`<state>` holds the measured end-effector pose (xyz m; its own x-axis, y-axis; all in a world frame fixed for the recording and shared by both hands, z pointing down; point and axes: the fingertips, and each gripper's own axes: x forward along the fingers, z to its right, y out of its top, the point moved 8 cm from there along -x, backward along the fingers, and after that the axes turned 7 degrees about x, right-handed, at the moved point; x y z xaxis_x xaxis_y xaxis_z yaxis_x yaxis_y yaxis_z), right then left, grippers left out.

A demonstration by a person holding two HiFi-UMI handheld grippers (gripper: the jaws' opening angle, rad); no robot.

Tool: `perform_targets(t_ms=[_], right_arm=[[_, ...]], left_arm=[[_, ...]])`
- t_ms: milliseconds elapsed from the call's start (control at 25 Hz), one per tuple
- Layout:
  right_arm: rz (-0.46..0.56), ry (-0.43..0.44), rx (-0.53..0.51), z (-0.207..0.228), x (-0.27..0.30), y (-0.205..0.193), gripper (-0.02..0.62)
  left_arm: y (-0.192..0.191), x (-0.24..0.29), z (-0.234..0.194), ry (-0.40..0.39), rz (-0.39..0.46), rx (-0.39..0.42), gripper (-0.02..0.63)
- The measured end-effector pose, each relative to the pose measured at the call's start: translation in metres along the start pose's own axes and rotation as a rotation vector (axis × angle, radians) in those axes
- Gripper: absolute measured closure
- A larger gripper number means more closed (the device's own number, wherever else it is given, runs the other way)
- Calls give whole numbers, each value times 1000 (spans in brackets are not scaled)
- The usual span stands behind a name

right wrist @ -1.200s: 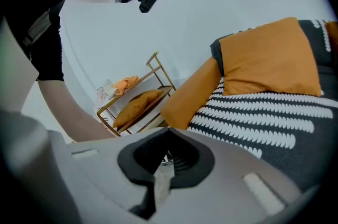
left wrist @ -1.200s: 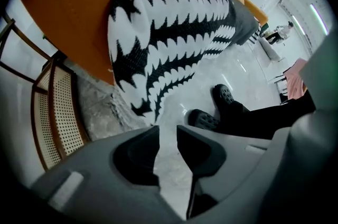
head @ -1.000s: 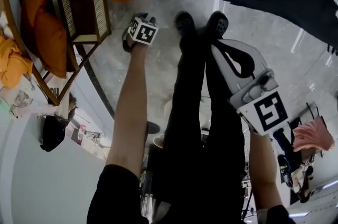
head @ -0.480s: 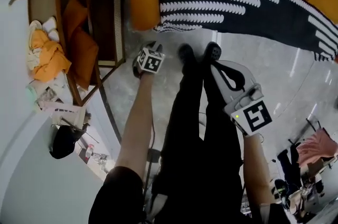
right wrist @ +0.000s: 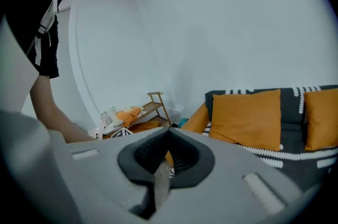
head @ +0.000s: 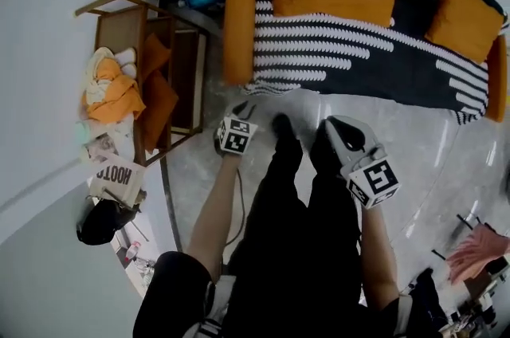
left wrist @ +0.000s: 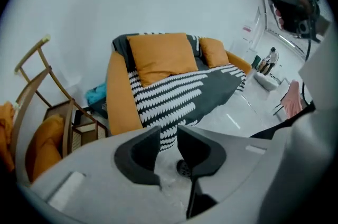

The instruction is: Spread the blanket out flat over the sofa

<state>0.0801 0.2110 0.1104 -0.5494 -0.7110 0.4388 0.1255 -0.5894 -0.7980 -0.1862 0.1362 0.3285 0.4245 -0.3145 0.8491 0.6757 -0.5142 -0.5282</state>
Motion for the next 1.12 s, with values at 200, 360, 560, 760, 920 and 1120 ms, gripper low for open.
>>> perform_targets(t_ms=[200,360,560,760,920,1120], right_arm=[[19,28,-46,-2,-34,18,592],[42,67,-69,2,-62,33,592],[68,159,-111,4,-96,50,592],[105,240,-160,9,-134,65,592],[125,290,-205,7,-155,70,592],[133,353,-250,9,-183,69,592]], left_arm=[[37,-61,19,79,87,-13,497],[69,-104,47,120,161,-4,497],[110,-158,97,178,298,-82,497],[148,-202,153,224,442,-151,502],[170,-233,194,245,547,-169,511],[192,-259,245,256,655,-191,540]])
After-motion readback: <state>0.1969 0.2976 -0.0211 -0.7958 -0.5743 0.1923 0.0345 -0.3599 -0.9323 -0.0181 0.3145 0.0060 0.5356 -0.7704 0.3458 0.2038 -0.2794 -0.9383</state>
